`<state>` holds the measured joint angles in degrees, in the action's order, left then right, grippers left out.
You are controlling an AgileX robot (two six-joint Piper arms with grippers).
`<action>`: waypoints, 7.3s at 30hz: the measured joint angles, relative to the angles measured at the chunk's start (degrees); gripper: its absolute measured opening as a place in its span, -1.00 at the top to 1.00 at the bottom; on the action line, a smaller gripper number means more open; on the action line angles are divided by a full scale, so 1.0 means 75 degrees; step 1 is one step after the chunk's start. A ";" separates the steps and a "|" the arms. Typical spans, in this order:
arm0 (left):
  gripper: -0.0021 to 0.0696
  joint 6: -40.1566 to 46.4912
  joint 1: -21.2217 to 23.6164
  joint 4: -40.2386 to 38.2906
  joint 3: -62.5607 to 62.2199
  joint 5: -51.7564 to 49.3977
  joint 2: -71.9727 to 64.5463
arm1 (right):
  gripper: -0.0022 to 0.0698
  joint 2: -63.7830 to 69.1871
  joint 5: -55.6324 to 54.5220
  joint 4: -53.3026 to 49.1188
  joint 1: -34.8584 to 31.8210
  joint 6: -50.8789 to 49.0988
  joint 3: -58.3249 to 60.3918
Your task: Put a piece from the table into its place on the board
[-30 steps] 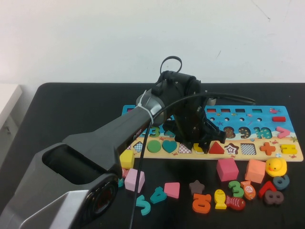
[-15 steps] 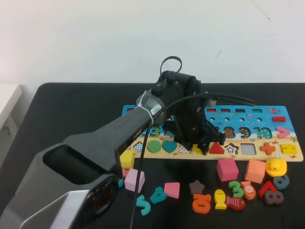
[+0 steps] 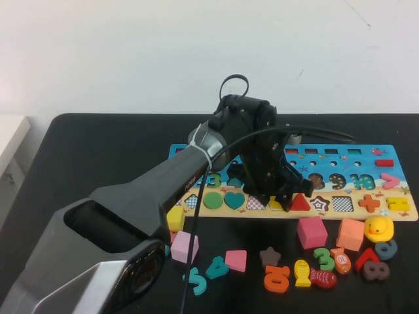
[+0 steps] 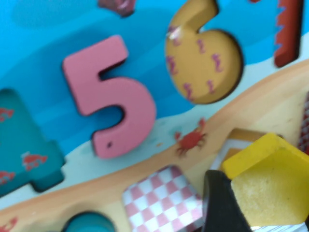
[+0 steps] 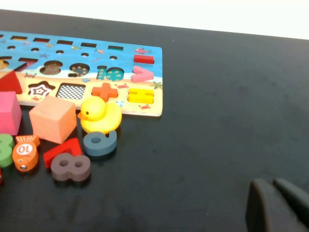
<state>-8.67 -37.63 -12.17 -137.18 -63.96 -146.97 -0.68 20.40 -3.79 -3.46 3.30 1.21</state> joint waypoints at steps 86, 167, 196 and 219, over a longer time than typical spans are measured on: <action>0.94 0.0496 -0.0044 -0.0229 -0.0906 -0.0845 -0.0376 | 0.89 0.0000 0.0000 0.0000 0.0000 0.0007 0.0000; 0.94 0.1292 -0.0044 0.2043 -0.1853 -0.0972 0.2810 | 0.89 0.0000 0.0000 0.0000 0.0000 0.0007 0.0000; 0.95 0.1276 -0.0044 0.4039 0.4189 -0.1144 1.1257 | 0.89 0.0000 0.0000 0.0000 0.0000 0.0007 0.0000; 0.95 -0.0096 -0.0044 0.4486 1.2488 0.3986 1.6819 | 0.89 0.0000 0.0000 0.0000 0.0000 0.0007 0.0000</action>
<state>-9.39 -37.96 21.48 -43.52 -34.07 -20.82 -0.68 20.40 -3.79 -3.46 3.35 1.21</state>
